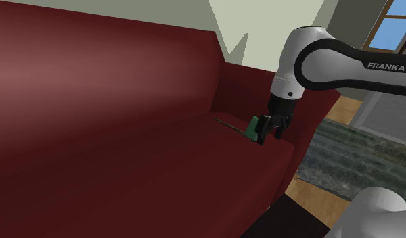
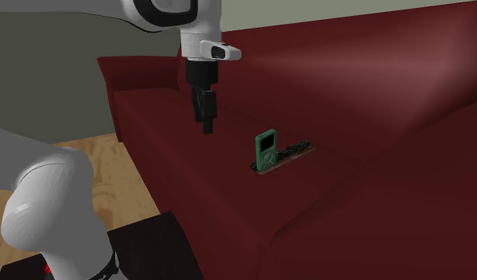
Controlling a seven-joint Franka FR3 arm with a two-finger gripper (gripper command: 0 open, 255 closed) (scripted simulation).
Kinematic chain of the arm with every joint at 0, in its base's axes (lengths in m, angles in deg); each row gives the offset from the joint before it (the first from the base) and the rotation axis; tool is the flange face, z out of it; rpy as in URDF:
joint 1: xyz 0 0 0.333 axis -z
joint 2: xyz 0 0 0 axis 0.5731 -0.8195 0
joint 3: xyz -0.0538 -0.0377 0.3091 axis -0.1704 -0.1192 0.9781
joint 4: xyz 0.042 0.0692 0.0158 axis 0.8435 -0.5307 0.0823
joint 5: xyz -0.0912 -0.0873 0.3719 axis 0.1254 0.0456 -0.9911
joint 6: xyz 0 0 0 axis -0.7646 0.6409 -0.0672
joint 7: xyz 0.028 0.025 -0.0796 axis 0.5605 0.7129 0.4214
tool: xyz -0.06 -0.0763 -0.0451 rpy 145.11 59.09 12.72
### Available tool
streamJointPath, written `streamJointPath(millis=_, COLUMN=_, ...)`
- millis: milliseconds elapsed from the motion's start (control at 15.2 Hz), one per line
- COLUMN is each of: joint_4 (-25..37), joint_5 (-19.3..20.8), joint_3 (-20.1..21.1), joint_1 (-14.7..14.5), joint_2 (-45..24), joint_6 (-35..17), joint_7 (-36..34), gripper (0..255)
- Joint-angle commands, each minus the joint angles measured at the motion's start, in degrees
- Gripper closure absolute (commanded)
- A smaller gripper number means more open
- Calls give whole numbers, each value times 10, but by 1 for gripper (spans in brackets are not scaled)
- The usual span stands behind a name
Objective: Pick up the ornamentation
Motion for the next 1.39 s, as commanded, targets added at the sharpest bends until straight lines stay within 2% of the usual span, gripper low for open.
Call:
streamJointPath(millis=0, joint_4=0, joint_5=0, joint_3=0, joint_1=0, joint_2=0, joint_6=0, joint_7=0, gripper=0)
streamJointPath(millis=594, joint_4=95, joint_5=39, joint_3=-55, joint_1=5, joint_2=-185, joint_6=-92, joint_7=127, gripper=0)
streamJointPath(millis=1188, joint_4=251, joint_5=42, joint_3=-86, joint_1=5, joint_2=-380, joint_6=-134, joint_7=241, gripper=0)
streamJointPath(millis=1320, joint_4=238, joint_5=42, joint_3=-86, joint_1=6, joint_2=-382, joint_6=-150, joint_7=242, gripper=0)
